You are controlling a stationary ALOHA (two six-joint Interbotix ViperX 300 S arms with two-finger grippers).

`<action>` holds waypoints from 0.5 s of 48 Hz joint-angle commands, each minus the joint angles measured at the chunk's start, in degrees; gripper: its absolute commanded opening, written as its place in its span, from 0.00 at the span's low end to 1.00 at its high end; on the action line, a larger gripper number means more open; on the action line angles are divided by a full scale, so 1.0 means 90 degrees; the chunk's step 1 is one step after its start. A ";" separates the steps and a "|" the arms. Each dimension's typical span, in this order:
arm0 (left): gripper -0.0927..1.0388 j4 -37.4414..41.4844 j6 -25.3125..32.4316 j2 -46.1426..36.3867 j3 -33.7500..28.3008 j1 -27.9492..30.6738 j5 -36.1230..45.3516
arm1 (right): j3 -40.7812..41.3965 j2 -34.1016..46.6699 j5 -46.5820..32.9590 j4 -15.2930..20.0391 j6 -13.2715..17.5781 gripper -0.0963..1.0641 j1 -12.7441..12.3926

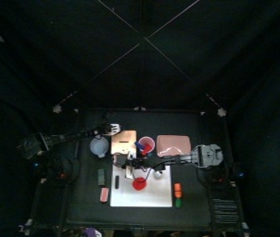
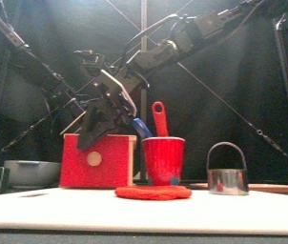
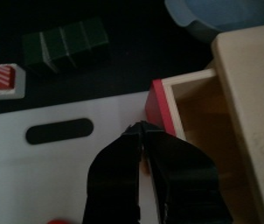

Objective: Get the cutter from the drawer then cut the dough then place the extra dough in the bowl
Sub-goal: Shut the drawer

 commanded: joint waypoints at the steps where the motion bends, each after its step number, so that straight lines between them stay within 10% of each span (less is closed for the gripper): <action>1: 0.34 0.0020 0.0010 -0.0020 -0.0029 -0.0010 0.0029 | -0.0303 -0.0020 0.0088 -0.0068 0.0010 0.47 -0.0166; 24: 0.34 0.0000 0.0000 -0.0010 0.0010 -0.0010 0.0029 | -0.0938 0.0371 0.0381 -0.0469 0.0010 0.47 -0.0420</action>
